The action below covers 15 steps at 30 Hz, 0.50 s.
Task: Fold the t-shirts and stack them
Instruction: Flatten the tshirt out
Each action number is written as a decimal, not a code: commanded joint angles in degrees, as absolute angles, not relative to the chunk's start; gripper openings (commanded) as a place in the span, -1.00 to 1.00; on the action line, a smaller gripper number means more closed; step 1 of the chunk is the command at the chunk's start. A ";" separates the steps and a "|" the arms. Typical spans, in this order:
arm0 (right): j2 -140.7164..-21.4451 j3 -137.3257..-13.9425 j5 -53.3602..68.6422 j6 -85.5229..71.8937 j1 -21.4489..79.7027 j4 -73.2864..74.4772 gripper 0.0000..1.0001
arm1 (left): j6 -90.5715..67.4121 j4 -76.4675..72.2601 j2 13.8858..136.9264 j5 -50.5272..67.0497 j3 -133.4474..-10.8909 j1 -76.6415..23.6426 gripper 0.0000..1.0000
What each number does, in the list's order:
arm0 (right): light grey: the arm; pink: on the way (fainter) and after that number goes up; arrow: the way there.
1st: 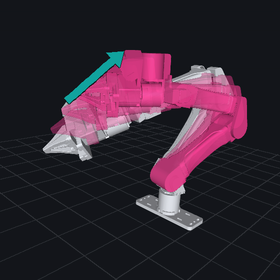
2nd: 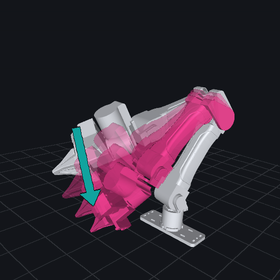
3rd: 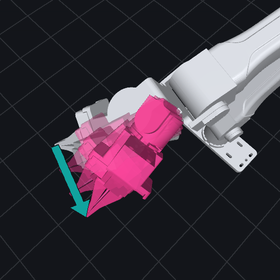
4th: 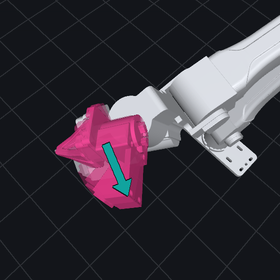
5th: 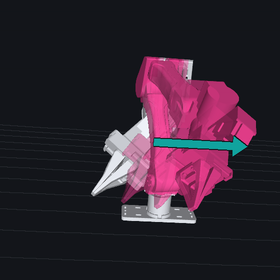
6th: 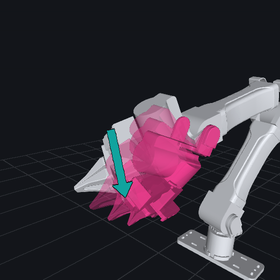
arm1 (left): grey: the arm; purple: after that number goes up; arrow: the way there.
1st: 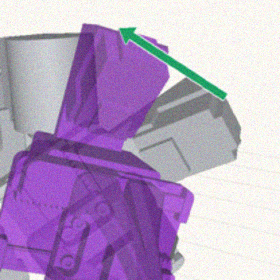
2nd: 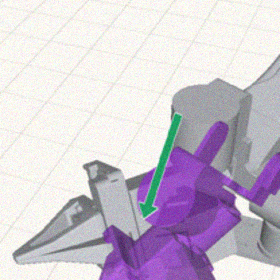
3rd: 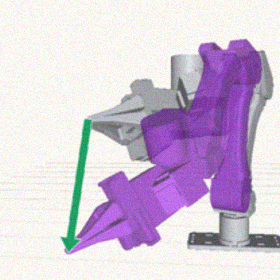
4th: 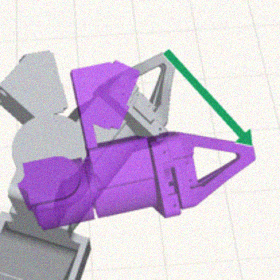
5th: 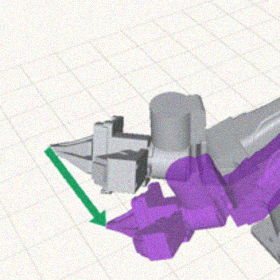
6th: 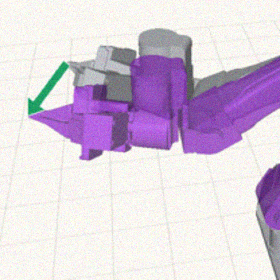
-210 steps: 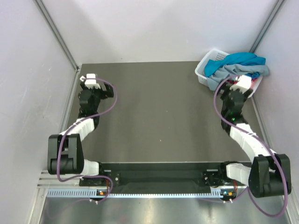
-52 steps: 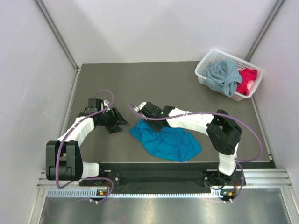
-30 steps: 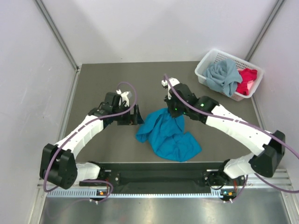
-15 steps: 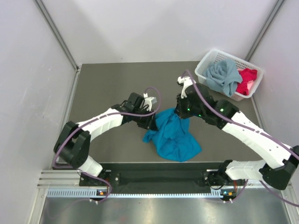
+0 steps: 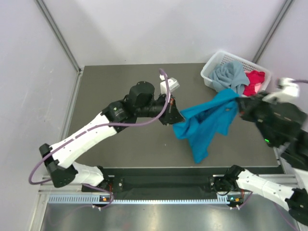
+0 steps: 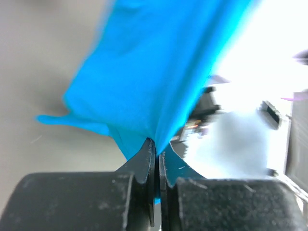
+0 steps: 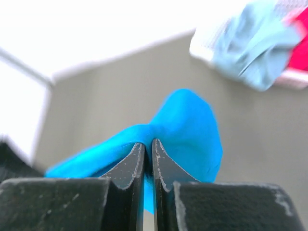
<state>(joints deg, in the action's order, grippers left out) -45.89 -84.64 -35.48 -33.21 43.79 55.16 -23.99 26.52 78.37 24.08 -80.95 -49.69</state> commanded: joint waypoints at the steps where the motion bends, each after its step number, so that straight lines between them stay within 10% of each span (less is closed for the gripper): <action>1: -39.31 -90.07 -48.77 -32.09 43.24 53.37 -1.00 | -29.08 27.25 75.67 21.36 -85.60 -56.24 -1.00; 15: -57.72 -96.95 -44.67 -0.44 42.98 18.95 -1.00 | -30.75 33.30 73.75 1.86 -90.30 -56.80 -1.00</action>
<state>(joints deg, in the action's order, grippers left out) -48.86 -96.99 -45.17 -10.09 43.79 37.12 -29.32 24.95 79.44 12.08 -94.61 -62.48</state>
